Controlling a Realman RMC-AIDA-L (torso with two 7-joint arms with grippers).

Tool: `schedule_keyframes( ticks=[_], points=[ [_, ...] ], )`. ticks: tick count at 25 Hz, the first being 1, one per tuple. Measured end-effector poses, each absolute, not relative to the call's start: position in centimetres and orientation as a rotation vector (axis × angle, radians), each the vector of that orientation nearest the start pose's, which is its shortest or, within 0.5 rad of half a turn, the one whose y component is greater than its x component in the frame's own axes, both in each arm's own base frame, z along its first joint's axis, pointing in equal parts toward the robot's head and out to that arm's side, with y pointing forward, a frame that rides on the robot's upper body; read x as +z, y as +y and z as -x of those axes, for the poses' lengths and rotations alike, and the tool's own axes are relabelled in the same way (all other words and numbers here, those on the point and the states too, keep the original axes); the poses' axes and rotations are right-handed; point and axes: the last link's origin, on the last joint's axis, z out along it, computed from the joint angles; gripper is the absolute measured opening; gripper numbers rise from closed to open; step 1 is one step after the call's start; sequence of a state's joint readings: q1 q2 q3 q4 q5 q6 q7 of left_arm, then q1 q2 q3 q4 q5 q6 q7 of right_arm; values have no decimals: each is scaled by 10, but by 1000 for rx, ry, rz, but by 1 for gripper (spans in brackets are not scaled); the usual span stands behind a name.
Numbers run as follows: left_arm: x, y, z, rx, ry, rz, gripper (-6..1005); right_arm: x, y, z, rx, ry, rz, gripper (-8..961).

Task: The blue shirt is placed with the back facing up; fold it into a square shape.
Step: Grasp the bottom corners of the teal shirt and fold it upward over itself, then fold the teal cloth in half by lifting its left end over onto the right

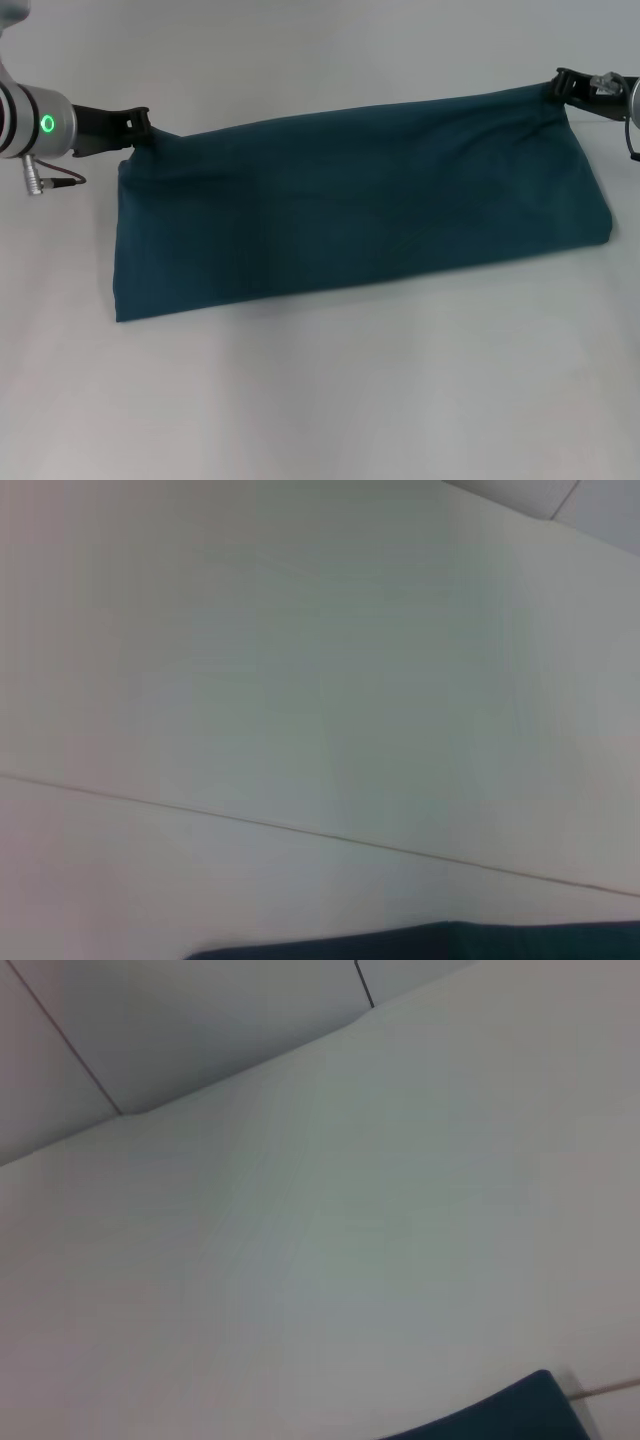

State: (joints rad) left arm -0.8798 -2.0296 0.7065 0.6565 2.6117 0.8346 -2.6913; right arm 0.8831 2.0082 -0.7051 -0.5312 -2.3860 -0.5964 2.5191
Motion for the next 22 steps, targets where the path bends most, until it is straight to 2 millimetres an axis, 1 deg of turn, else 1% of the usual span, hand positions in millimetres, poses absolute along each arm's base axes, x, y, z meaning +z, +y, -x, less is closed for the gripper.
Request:
schedule_keyframes(
  ticks=[8, 11, 12, 15, 16, 22],
  points=[
    [40, 476, 243, -320, -1483, 1810, 90, 48, 491, -249, 463, 1403, 1733, 89],
    [39, 476, 244, -340, -1492, 1786, 91, 53, 494, -250, 450, 1403, 1742, 94],
    [39, 476, 244, -346, -1494, 1778, 91, 59, 497, -251, 442, 1402, 1740, 96],
    [37, 476, 244, -358, -1501, 1763, 92, 65, 499, -251, 440, 1400, 1738, 102],
    [37, 476, 244, -361, -1502, 1760, 118, 68, 500, -250, 441, 1398, 1736, 104],
    [37, 476, 244, -377, -1510, 1752, 270, 90, 502, -254, 462, 1425, 1713, 346]
  ],
)
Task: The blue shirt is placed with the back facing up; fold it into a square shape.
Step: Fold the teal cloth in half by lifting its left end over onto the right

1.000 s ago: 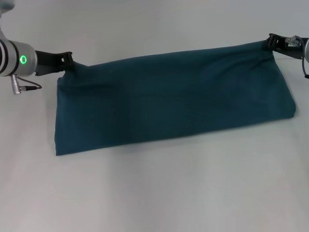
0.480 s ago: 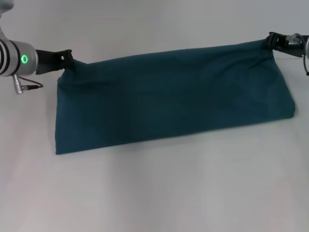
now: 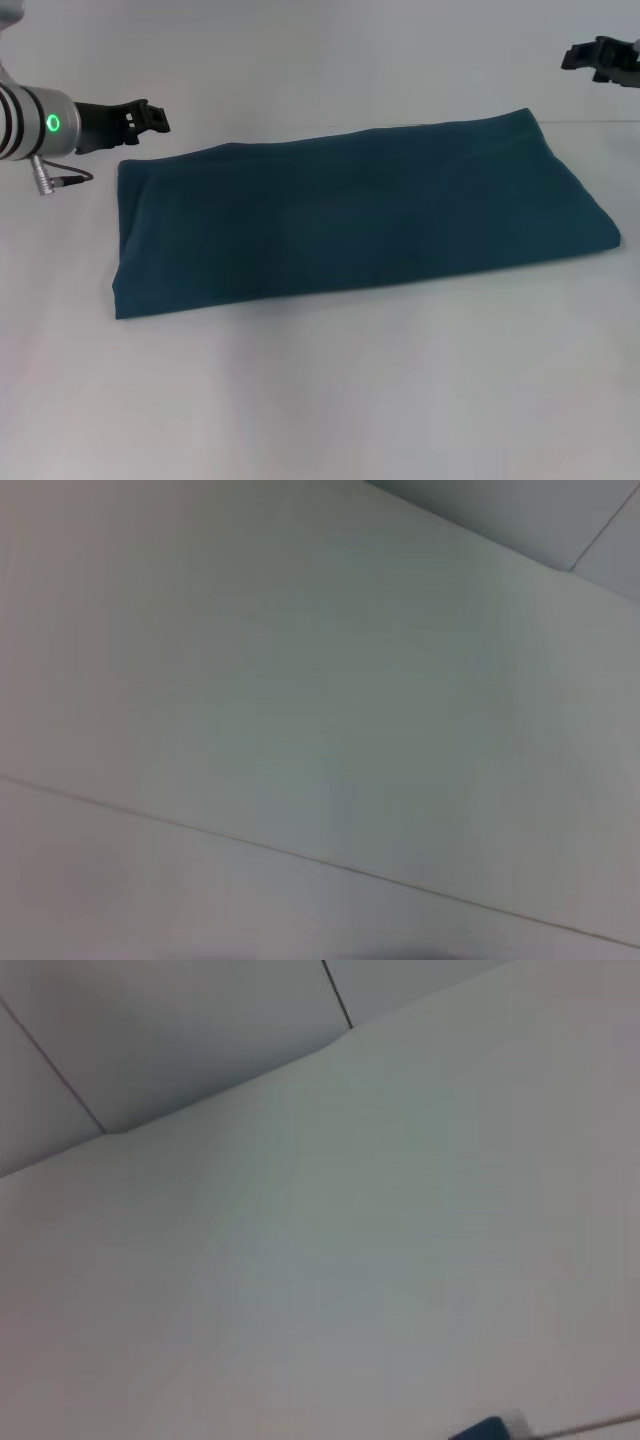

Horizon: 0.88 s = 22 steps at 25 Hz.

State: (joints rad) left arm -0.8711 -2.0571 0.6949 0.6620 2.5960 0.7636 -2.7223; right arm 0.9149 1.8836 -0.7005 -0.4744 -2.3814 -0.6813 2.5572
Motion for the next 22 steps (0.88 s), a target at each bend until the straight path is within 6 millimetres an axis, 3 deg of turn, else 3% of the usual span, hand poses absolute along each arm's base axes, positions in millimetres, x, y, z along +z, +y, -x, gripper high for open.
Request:
schedule_keyframes(
  ticks=[7, 10, 12, 22],
  points=[
    [38, 465, 249, -430, -1595, 1758, 562, 103, 477, -261, 539, 1548, 1813, 599],
    [49, 449, 257, -540, -1670, 1760, 662, 106, 451, -266, 676, 1618, 1910, 675],
    [57, 435, 262, -633, -1716, 1767, 729, 109, 430, -272, 791, 1646, 1969, 677],
    [85, 347, 305, -1008, -2050, 1738, 732, 110, 323, -325, 1136, 1689, 2019, 708]
  ],
)
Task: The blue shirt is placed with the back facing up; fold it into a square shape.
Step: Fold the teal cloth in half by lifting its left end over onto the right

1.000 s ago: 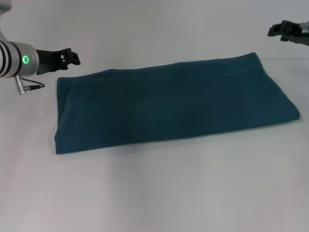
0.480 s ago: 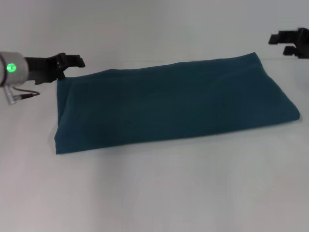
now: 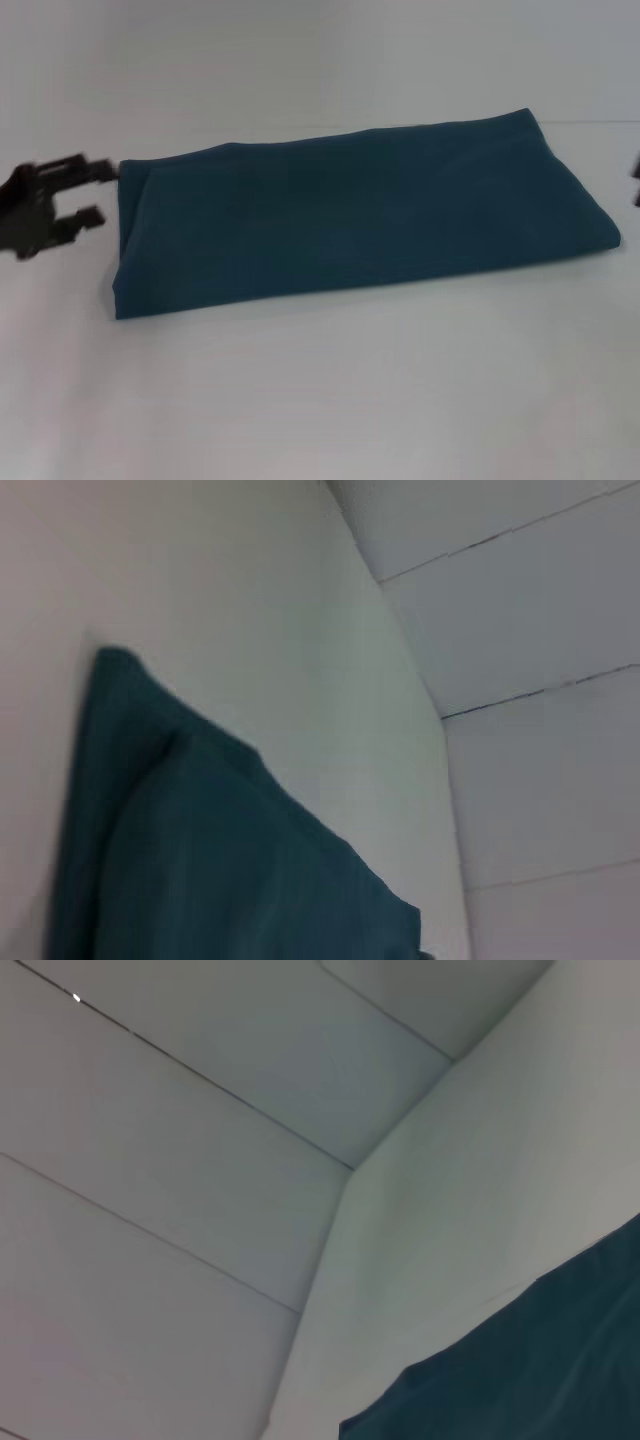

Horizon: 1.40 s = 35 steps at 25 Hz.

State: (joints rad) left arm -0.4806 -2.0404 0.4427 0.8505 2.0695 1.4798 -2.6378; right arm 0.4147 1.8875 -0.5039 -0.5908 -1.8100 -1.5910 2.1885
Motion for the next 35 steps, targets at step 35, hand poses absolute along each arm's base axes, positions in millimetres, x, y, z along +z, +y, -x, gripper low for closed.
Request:
schedule_keyframes(
  ticks=[35],
  points=[
    [24, 311, 362, 1146, 2859, -1422, 725, 93, 305, -328, 1176, 1682, 2064, 793]
  ],
)
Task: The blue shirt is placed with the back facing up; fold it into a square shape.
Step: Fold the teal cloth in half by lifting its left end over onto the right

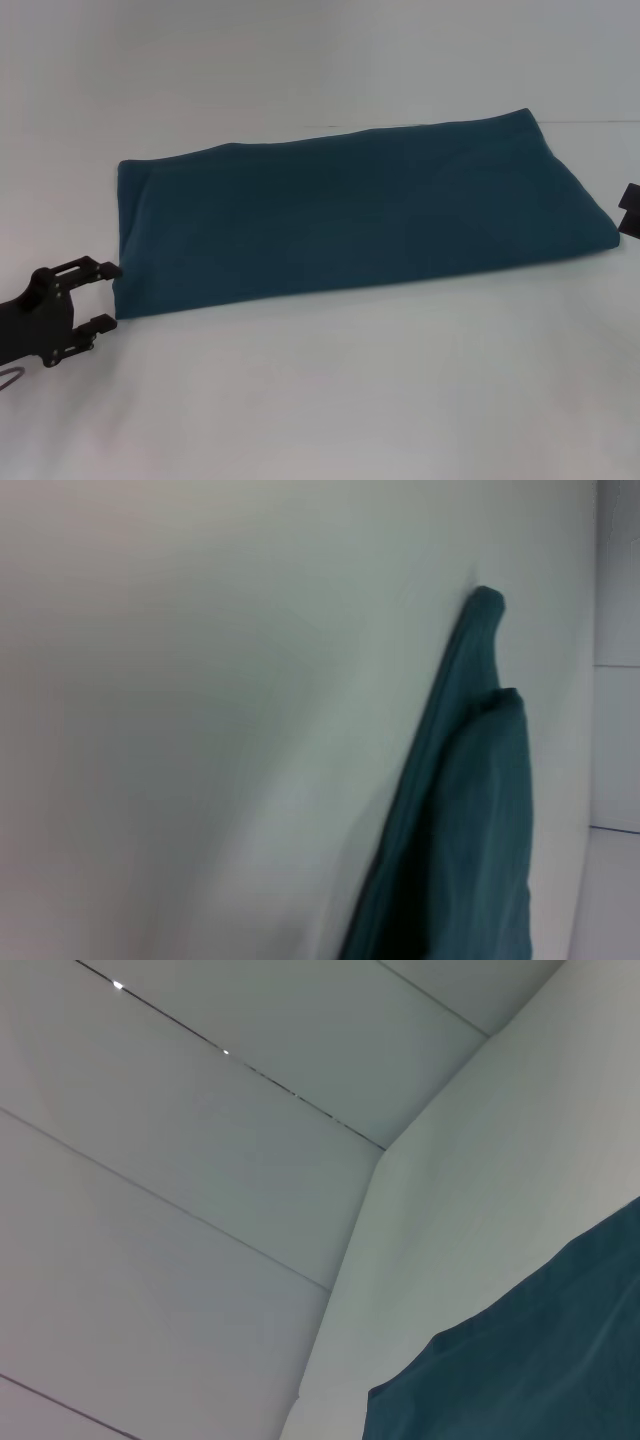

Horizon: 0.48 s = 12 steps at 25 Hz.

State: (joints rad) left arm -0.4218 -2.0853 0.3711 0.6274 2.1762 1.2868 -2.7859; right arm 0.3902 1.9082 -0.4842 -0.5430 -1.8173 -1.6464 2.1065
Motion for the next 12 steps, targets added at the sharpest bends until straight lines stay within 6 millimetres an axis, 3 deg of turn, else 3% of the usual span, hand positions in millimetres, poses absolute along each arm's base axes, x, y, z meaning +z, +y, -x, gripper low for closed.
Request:
schedule_keyframes(
  ticks=[12],
  points=[
    [19, 317, 362, 1098, 2894, -1465, 724, 92, 302, -330, 1183, 1690, 2053, 793]
  ],
)
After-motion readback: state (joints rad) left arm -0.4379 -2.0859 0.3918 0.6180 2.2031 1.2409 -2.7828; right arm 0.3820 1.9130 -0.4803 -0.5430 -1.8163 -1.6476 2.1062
